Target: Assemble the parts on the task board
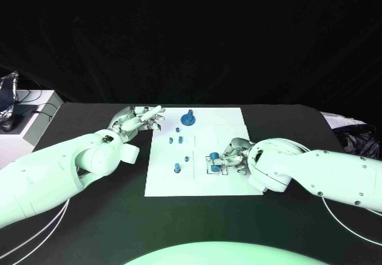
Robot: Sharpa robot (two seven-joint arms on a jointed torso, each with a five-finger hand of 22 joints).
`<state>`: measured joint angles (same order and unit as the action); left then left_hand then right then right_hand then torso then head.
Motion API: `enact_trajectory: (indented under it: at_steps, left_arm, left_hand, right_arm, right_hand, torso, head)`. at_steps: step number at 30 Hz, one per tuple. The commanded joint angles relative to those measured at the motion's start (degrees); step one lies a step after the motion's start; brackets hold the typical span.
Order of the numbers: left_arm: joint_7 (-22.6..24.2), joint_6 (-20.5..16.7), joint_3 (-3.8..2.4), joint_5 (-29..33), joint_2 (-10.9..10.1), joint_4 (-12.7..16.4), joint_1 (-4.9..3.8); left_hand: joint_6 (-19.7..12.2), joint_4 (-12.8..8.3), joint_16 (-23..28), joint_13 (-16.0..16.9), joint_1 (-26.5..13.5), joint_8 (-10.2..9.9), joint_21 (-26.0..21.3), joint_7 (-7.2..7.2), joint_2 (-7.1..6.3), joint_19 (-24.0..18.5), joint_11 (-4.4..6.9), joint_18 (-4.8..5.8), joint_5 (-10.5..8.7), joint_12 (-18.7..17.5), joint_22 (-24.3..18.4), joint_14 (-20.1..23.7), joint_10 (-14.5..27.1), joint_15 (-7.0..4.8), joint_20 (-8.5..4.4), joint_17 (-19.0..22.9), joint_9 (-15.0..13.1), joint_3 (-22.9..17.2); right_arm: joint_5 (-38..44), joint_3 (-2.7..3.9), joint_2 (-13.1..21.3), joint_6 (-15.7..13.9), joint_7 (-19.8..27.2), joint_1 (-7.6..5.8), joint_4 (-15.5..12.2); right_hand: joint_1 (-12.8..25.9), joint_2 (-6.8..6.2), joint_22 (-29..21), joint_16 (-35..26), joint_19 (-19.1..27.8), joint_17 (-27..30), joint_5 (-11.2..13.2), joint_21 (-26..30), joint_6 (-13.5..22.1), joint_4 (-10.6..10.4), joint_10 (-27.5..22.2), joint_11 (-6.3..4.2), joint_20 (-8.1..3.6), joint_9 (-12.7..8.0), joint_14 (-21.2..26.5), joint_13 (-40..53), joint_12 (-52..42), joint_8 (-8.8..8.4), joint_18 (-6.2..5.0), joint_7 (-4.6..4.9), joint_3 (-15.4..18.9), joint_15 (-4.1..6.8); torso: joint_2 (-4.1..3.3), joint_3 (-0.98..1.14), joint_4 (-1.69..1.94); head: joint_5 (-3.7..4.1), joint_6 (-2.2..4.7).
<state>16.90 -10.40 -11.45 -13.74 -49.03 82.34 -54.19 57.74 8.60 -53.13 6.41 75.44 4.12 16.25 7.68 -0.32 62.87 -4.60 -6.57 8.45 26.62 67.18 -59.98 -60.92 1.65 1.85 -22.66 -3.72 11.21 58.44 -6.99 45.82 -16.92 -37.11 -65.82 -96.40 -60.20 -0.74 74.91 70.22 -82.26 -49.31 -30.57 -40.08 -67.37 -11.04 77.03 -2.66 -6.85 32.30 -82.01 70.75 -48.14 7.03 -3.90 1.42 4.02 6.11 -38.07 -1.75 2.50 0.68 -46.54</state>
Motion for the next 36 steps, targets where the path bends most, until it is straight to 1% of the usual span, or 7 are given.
enact_trajectory:
  at_steps: [1, 10, 21, 22, 24, 26, 36]
  left_arm:
    - [-0.03, 1.03, -0.05, 0.07, 0.08, 0.19, 0.03]
    - [-0.22, 1.05, -0.05, 0.07, -0.03, 0.23, 0.03]
    - [-0.41, 1.04, -0.05, 0.07, -0.10, 0.26, 0.03]
    - [-0.43, 1.04, -0.05, 0.07, -0.10, 0.26, 0.03]
    - [-0.45, 1.04, -0.05, 0.07, -0.09, 0.26, 0.03]
    - [-0.48, 1.05, -0.05, 0.07, -0.10, 0.26, 0.03]
    - [-0.80, 1.13, -0.05, 0.05, -0.20, 0.20, 0.03]
  left_hand:
    - [-0.09, -0.20, -0.31, -0.10, -0.09, -0.06, -0.38, 0.24, 0.40, 0.32, -0.16, 0.89, -0.10, 0.18, 0.06, -0.10, 0.36, 0.17, 0.03, 0.06, -0.03, -0.02]
    - [-0.09, -0.20, -0.31, -0.10, -0.09, -0.06, -0.38, 0.24, 0.40, 0.32, -0.16, 0.89, -0.10, 0.18, 0.06, -0.10, 0.36, 0.17, 0.03, 0.06, -0.03, -0.02]
    - [-0.09, -0.20, -0.31, -0.10, -0.09, -0.06, -0.38, 0.24, 0.40, 0.32, -0.16, 0.89, -0.10, 0.18, 0.06, -0.10, 0.36, 0.17, 0.03, 0.06, -0.03, -0.02]
    - [-0.09, -0.20, -0.31, -0.10, -0.09, -0.06, -0.38, 0.24, 0.40, 0.32, -0.16, 0.89, -0.10, 0.18, 0.06, -0.10, 0.36, 0.17, 0.03, 0.06, -0.03, -0.02]
    - [-0.19, -0.10, -0.30, -0.11, -0.11, -0.07, -0.48, 0.32, 0.31, 0.35, -0.21, 0.87, -0.10, 0.20, 0.13, -0.06, 0.42, 0.20, 0.06, 0.09, -0.02, -0.08]
    - [-0.19, -0.10, -0.30, -0.11, -0.11, -0.07, -0.48, 0.32, 0.31, 0.35, -0.21, 0.87, -0.10, 0.20, 0.13, -0.06, 0.42, 0.20, 0.06, 0.09, -0.02, -0.08]
    - [-0.72, -0.03, -0.32, -0.14, -0.12, -0.17, -0.49, 0.54, 0.20, 0.41, -0.32, 0.83, -0.07, 0.18, 0.18, -0.11, 0.54, 0.26, 0.08, 0.10, -0.01, -0.13]
  right_arm:
    - [1.23, -0.04, -0.36, 1.10, 0.22, 0.16, 0.26]
    - [1.96, -0.11, -0.61, 2.07, 0.14, 0.46, 0.83]
    - [2.35, -0.13, -0.73, 2.27, 0.47, 0.69, 0.99]
    - [2.49, -0.13, -0.75, 2.16, 0.52, 0.73, 1.02]
    - [2.71, -0.13, -0.76, 1.98, 0.59, 0.79, 1.08]
    - [2.89, -0.13, -0.77, 1.77, 0.68, 0.85, 1.11]
    - [3.69, -0.13, -0.65, 0.88, 1.27, 0.99, 0.85]
  right_hand:
    - [-0.56, 1.05, 4.65, -0.20, 0.38, 0.01, 0.63, 0.24, -0.48, 10.31, -0.27, -0.27, -0.05, -0.05, 0.05, -0.10, 0.41, 0.16, 0.59, 0.00, -9.73, 0.09]
    - [0.09, 0.35, 4.61, -0.30, 0.42, 0.01, 3.47, 0.48, -0.59, 9.36, -0.38, -0.14, 0.02, -0.34, 0.07, -0.21, 0.55, -0.01, 0.55, 0.12, -7.87, -0.01]
    - [1.66, -5.59, 4.58, -0.50, 0.39, 0.03, 14.21, 0.86, -0.95, 1.35, -0.41, 0.13, 0.25, -0.70, 0.08, -0.43, 0.58, -0.08, 0.41, 0.35, -7.84, -0.18]
    - [1.98, -5.39, 4.55, -0.49, 0.42, -0.01, 12.43, 0.99, -0.89, 1.11, -0.39, 0.11, 0.23, -0.67, 0.06, -0.43, 0.54, -0.08, 0.40, 0.42, -6.16, -0.21]
    - [1.57, -2.08, 4.55, -0.53, 0.41, -0.06, 11.62, 1.04, -0.71, 2.55, -0.48, 0.27, 0.27, -0.59, 0.03, -0.54, 0.59, -0.03, 0.39, 0.33, 1.24, -0.14]
    - [1.57, -1.92, 4.56, -0.59, 0.37, -0.02, 13.16, 1.06, -0.66, 2.29, -0.47, 0.18, 0.28, -0.62, 0.05, -0.53, 0.49, -0.04, 0.38, 0.41, 2.74, -0.22]
    - [2.06, -6.27, 4.60, -0.62, 0.33, -0.10, 18.95, 0.97, -0.60, -5.21, -0.53, 0.21, 0.30, -0.73, 0.04, -0.69, 0.46, -0.05, 0.37, 0.46, 0.87, -0.25]
  torso:
    - [-0.02, 0.02, 0.00]
    - [-0.09, 0.07, 0.04]
    - [-0.05, 0.09, -0.04]
    - [-0.05, 0.09, -0.04]
    - [-0.04, 0.06, -0.04]
    - [-0.04, 0.08, -0.03]
    - [-0.06, 0.06, 0.01]
  head:
    - [-0.09, -0.03]
    - [-0.30, -0.30]
    - [-0.53, -0.53]
    - [-0.53, -0.53]
    - [-0.58, -0.54]
    - [-0.61, -0.54]
    - [-0.75, -0.73]
